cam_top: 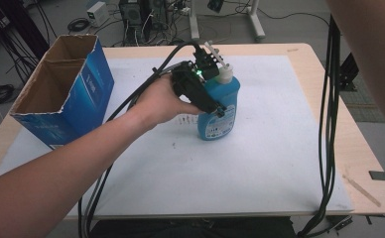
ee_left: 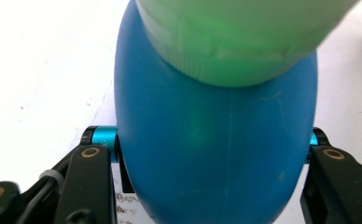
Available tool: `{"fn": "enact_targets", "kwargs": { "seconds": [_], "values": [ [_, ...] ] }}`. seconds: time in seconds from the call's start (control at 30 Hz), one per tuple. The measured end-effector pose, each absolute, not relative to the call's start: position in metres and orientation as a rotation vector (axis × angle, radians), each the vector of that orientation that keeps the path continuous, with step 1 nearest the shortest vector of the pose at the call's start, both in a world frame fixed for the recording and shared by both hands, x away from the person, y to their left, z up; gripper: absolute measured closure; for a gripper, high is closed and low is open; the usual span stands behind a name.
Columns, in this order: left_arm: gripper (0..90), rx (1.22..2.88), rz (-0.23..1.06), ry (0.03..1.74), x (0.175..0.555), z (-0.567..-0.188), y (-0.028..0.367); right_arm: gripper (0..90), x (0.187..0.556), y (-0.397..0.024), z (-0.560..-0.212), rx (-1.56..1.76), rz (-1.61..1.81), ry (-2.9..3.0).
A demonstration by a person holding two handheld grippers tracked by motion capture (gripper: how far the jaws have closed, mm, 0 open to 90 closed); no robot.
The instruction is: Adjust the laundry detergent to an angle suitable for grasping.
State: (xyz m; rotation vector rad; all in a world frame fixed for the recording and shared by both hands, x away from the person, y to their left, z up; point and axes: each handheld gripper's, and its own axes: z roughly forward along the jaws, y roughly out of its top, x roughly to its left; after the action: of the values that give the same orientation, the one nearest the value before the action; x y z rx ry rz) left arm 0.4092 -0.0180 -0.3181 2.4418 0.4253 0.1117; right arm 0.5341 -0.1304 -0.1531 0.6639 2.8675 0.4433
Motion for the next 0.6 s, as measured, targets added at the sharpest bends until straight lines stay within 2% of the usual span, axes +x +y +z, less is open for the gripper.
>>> {"fn": "enact_targets", "kwargs": {
  "seconds": [0.27,0.37,0.6],
  "values": [
    [44.0,2.434,0.078,0.295,0.406,-0.295,0.006,16.1,0.534,-0.13,-0.153,0.659,0.447,2.866],
    [44.0,2.443,0.048,0.184,0.402,-0.283,0.022,16.1,0.534,-0.131,-0.153,0.663,0.445,2.866],
    [44.0,2.478,-0.02,0.05,0.395,-0.289,0.034,16.1,0.533,-0.132,-0.153,0.666,0.439,2.863]
  ]
}}
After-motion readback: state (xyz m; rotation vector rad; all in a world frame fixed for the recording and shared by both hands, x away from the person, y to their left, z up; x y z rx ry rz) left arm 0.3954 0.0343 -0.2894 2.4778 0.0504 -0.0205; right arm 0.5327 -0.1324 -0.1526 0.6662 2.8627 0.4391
